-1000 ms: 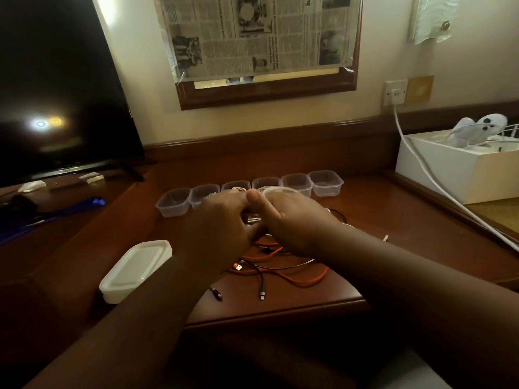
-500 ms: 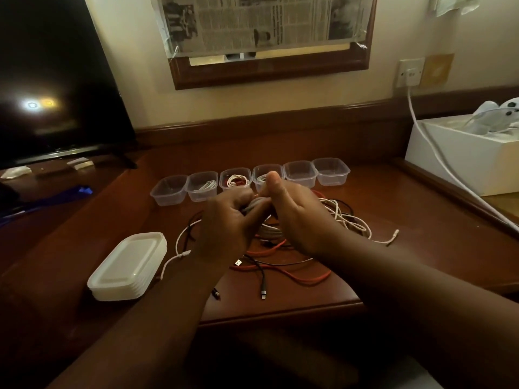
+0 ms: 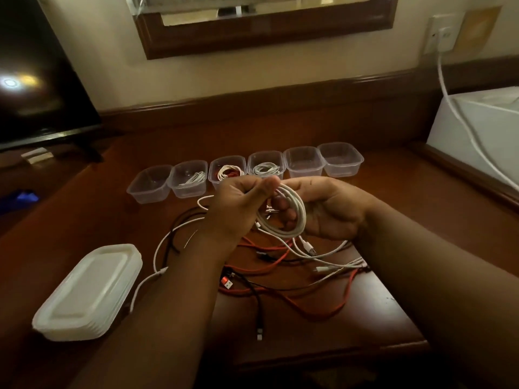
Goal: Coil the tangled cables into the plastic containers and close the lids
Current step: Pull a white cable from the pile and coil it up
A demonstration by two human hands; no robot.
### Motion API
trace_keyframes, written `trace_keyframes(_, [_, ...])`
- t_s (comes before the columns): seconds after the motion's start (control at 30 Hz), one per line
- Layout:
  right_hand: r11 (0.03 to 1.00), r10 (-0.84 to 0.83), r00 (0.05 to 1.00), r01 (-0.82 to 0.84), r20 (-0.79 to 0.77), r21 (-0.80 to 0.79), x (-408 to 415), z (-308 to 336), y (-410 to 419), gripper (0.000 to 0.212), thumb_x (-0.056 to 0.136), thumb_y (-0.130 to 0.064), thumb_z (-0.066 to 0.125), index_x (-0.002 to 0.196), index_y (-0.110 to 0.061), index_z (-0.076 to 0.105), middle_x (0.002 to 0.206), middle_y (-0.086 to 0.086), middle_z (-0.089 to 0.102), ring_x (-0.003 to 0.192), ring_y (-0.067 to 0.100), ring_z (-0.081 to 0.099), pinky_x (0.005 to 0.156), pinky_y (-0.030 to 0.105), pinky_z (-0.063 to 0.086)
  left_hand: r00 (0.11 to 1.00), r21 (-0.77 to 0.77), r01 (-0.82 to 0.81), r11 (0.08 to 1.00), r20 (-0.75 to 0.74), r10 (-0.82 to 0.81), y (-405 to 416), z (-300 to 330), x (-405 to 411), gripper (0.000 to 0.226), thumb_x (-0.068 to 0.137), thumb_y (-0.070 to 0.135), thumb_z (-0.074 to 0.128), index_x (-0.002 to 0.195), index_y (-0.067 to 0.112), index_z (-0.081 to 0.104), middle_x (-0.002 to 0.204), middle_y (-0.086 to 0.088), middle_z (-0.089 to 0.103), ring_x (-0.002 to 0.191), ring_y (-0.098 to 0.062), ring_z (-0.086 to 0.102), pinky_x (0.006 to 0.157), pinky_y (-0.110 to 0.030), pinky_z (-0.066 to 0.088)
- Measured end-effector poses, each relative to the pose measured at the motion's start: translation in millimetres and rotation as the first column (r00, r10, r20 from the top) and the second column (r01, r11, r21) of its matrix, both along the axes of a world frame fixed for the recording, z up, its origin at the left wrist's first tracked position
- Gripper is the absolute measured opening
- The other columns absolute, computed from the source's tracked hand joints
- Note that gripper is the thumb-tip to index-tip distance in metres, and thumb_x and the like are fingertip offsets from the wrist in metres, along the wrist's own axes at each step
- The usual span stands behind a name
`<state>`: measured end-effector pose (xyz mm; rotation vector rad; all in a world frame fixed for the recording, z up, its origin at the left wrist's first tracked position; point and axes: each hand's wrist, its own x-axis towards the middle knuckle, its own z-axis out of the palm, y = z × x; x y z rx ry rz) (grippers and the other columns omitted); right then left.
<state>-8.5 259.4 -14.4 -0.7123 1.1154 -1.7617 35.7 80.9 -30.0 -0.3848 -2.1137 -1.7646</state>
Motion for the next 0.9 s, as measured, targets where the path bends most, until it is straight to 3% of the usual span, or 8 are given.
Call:
trace_keyframes(0.13, [0.975,-0.159,0.954,0.192,-0.253,0.114,-27,-13,-7,0.030,0.093,0.004,0.044,0.120,0.011,0.055,0.083,0.009,0.065,0.069,0.015,0.062,0.066,0.028,0.054,0.999,-0.040,-0.020,0.999,0.050,0.022,-6,-16,-27,0.080,0.070,0.071,0.069,0.070,-0.009,0.062,0.057,-0.003,0.059,0.055,-0.023,0.048,0.054,-0.030,0.041])
trace_keyframes(0.27, [0.809,-0.357,0.713,0.559,-0.604,0.180,-38,-30,-22,0.028,0.096,-0.002,0.042,0.097,-0.006,0.070,0.085,0.013,0.067,0.075,0.027,0.062,0.069,0.038,0.056,0.984,-0.154,-0.156,0.976,0.066,0.168,-14,-41,-45,0.072,0.068,0.066,0.066,0.058,-0.003,0.048,0.051,0.001,0.040,0.050,-0.011,0.036,0.048,-0.026,0.032])
trace_keyframes(0.33, [0.777,-0.439,0.691,0.612,-0.574,0.143,-40,-42,-29,0.025,0.097,-0.015,0.047,0.101,-0.006,0.070,0.099,0.019,0.070,0.094,0.035,0.066,0.086,0.052,0.054,0.971,-0.166,-0.221,0.961,0.055,0.233,-14,-50,-48,0.067,0.070,0.067,0.067,0.052,0.007,0.043,0.050,0.004,0.037,0.050,-0.009,0.034,0.049,-0.026,0.032])
trace_keyframes(0.43, [0.794,-0.493,0.765,0.590,-0.415,0.146,-47,-57,-28,0.024,0.094,-0.021,0.055,0.105,-0.004,0.069,0.106,0.023,0.069,0.105,0.043,0.065,0.096,0.063,0.048,0.956,-0.205,-0.284,0.937,0.009,0.292,-12,-57,-50,0.064,0.075,0.065,0.069,0.050,0.015,0.038,0.049,0.010,0.031,0.049,-0.007,0.029,0.047,-0.028,0.028])
trace_keyframes(0.57, [0.849,-0.440,0.821,0.513,-0.362,0.131,-52,-61,-23,0.020,0.093,-0.021,0.060,0.108,-0.011,0.069,0.103,0.011,0.072,0.099,0.027,0.068,0.092,0.045,0.053,0.940,-0.155,-0.341,0.927,-0.041,0.339,-13,-59,-48,0.058,0.078,0.060,0.066,0.050,0.018,0.039,0.047,0.010,0.033,0.047,-0.006,0.030,0.046,-0.029,0.030])
trace_keyframes(0.7, [0.887,-0.451,0.891,0.454,-0.054,0.083,-40,-64,-38,0.047,0.090,-0.031,0.054,0.119,0.005,0.062,0.074,0.008,0.061,0.071,0.017,0.061,0.089,0.042,0.050,0.946,-0.005,-0.321,0.947,0.044,0.321,-11,-59,-51,0.068,0.074,0.062,0.067,0.057,0.001,0.043,0.051,-0.001,0.036,0.050,-0.015,0.034,0.049,-0.033,0.034])
trace_keyframes(0.77, [0.886,-0.464,0.885,0.462,0.047,0.049,-36,-64,-42,0.046,0.088,-0.034,0.054,0.111,0.004,0.066,0.070,0.008,0.057,0.068,0.018,0.058,0.084,0.038,0.050,0.948,-0.010,-0.313,0.950,0.052,0.313,-9,-58,-50,0.065,0.076,0.063,0.069,0.054,0.007,0.043,0.050,0.003,0.037,0.049,-0.010,0.034,0.048,-0.028,0.035])
trace_keyframes(0.9, [0.816,-0.576,0.817,0.577,-0.029,0.039,-35,-65,-42,0.025,0.099,-0.024,0.050,0.092,-0.004,0.061,0.062,-0.001,0.051,0.061,0.013,0.045,0.062,0.022,0.045,0.967,-0.112,-0.249,0.962,0.023,0.253,-7,-53,-44,0.056,0.079,0.058,0.065,0.052,0.013,0.044,0.047,0.007,0.035,0.047,-0.006,0.033,0.046,-0.024,0.033])
